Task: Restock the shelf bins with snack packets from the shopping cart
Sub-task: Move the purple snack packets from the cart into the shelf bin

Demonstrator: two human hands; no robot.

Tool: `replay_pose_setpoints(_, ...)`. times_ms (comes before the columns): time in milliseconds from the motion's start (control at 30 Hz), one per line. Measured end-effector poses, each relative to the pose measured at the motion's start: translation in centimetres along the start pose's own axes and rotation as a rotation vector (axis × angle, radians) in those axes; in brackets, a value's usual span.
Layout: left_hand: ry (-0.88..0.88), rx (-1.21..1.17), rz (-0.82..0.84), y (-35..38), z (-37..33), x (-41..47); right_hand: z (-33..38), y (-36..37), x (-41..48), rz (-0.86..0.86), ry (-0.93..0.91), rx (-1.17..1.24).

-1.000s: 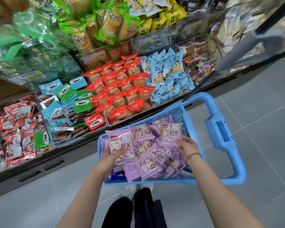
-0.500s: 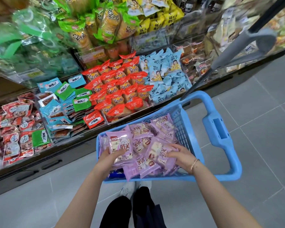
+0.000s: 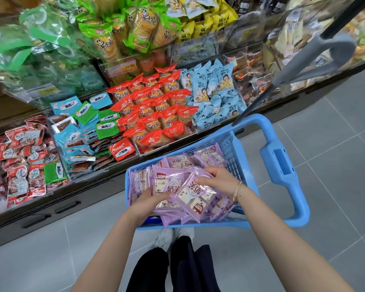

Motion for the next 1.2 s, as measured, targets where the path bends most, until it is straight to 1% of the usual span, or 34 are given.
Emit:
replay_pose_setpoints(67, -0.027, -0.039, -0.019, -0.2, 0.3, 0.1, 0.1, 0.1, 0.0, -0.009, -0.001, 0.012)
replay_pose_setpoints(133, -0.046, -0.101, -0.06, -0.5, 0.6, 0.4, -0.2, 0.1, -0.1, -0.07, 0.036, 0.093)
replay_pose_setpoints(167, -0.049, -0.124, -0.087, -0.6, 0.7, 0.5, -0.7, 0.0, -0.1, -0.137, 0.099, 0.19)
replay_pose_setpoints(233, -0.051, -0.179, -0.141, -0.7, 0.7, 0.3, -2.1, 0.3, -0.4, -0.249, 0.263, 0.548)
replay_pose_setpoints(267, -0.053, -0.195, -0.161, -0.7, 0.8, 0.1, -2.5, 0.8, -0.7, -0.262, 0.32, 0.748)
replay_pose_setpoints(300, -0.058, -0.207, -0.171, -0.6, 1.0, 0.0, -2.9, 1.3, -0.9, -0.265, 0.356, 0.886)
replay_pose_setpoints(333, -0.068, -0.224, -0.174, -0.4, 1.2, 0.0, -3.2, 1.9, -1.3, -0.265, 0.377, 0.944)
replay_pose_setpoints(367, -0.08, -0.246, -0.169, -0.2, 1.4, 0.0, -3.6, 2.5, -1.6, -0.27, 0.391, 0.936)
replay_pose_setpoints(433, -0.104, -0.285, -0.17, 0.2, 1.6, -0.1, -4.3, 3.9, -2.5, -0.299, 0.401, 0.817)
replay_pose_setpoints(533, -0.125, -0.307, -0.184, 0.4, 1.8, -0.2, -5.2, 4.7, -3.2, -0.408, 0.327, 0.586)
replay_pose_setpoints(600, -0.121, -0.303, -0.17, 0.5, 1.8, -0.2, -5.4, 4.6, -3.3, -0.439, 0.284, 0.579)
replay_pose_setpoints(700, -0.122, -0.311, -0.154, 1.1, 1.5, -0.5, -5.5, 4.9, -3.2, -0.394, 0.313, 0.773)
replay_pose_setpoints(733, -0.121, -0.305, -0.149, 1.4, 1.3, -0.7, -5.4, 4.9, -3.2, -0.385, 0.301, 0.737)
replay_pose_setpoints(833, -0.087, -0.289, -0.072, 2.7, 0.3, -1.4, -4.4, 4.9, -3.2, -0.376, 0.186, 0.476)
replay_pose_setpoints(900, -0.066, -0.243, -0.061, 3.1, -0.2, -1.7, -3.5, 5.2, -3.1, -0.353, 0.089, 0.387)
replay_pose_setpoints(967, -0.059, -0.215, -0.043, 3.3, -0.5, -1.5, -2.9, 5.7, -3.2, -0.305, 0.033, 0.3)
replay_pose_setpoints(1000, -0.056, -0.208, -0.037, 3.3, -0.6, -1.4, -2.9, 5.7, -3.2, -0.277, 0.038, 0.289)
replay_pose_setpoints(1067, -0.043, -0.203, -0.055, 3.0, -0.5, -0.9, -3.4, 4.8, -2.7, -0.278, 0.123, 0.355)
replay_pose_setpoints(1100, -0.033, -0.199, -0.064, 2.8, -0.5, -0.7, -3.9, 3.7, -2.0, -0.324, 0.189, 0.394)
replay_pose_setpoints(1200, -0.018, -0.214, -0.089, 1.8, -0.3, -0.6, -5.7, -1.5, 2.0, -0.609, 0.382, 0.436)
Point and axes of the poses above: each hand's wrist, its own x-axis towards the middle knuckle, its own y-axis out of the palm, z = x × y, the point moved 5 cm from there along x, towards the middle knuckle, and after that the axes turned 13 degrees about -z, right-handed, at the moved point
